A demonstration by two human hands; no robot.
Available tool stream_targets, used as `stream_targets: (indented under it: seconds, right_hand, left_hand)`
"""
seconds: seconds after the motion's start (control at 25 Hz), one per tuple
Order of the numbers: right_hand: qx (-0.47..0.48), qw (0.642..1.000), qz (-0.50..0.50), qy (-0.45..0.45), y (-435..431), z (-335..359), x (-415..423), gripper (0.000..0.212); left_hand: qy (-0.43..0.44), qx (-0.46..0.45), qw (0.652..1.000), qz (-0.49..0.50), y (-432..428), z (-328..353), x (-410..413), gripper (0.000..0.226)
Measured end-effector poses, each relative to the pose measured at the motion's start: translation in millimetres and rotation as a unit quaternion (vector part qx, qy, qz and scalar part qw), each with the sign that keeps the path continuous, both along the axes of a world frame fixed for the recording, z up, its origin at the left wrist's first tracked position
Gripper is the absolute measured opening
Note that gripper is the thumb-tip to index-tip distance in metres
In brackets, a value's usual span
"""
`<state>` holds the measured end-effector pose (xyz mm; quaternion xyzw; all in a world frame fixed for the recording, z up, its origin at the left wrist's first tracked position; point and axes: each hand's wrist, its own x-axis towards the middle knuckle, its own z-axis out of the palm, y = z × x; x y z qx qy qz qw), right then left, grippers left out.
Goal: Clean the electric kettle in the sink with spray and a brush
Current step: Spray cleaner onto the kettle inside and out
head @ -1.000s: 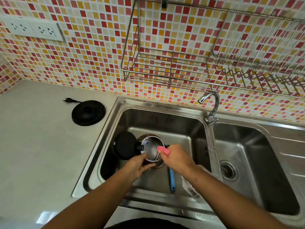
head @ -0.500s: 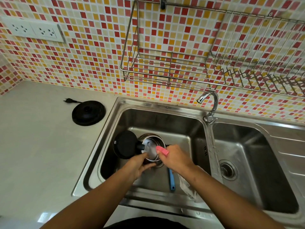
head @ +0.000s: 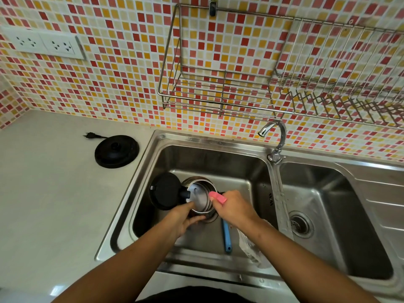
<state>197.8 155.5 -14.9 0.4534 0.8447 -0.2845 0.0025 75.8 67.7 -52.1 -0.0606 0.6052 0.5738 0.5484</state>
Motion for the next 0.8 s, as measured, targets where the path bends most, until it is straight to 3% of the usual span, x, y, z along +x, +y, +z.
stream_targets:
  seconds: [0.08,0.2,0.36,0.52,0.8]
  right_hand:
    - [-0.044,0.998,-0.009,0.034,5.2,5.8,6.7,0.054]
    - [-0.140,0.987,0.023,0.076,16.8,32.9,10.6,0.029]
    - [-0.200,0.974,0.045,0.100,31.4,62.4,2.8,0.028]
    - [-0.188,0.976,0.018,0.110,29.8,69.7,-2.2,0.029]
    - [-0.165,0.983,0.029,0.073,29.4,71.3,5.3,0.030]
  left_hand:
    - [-0.010,0.007,1.000,0.012,-3.6,-7.1,-4.0,0.023]
    - [-0.016,0.022,0.999,0.016,-12.5,-24.5,-10.3,0.030]
    - [0.001,0.058,0.998,-0.028,-24.6,-37.0,-12.8,0.033]
    - [0.038,0.082,0.994,-0.063,-32.2,-39.8,-18.9,0.028]
    - [0.048,0.072,0.996,-0.031,-31.8,-52.8,-30.1,0.037]
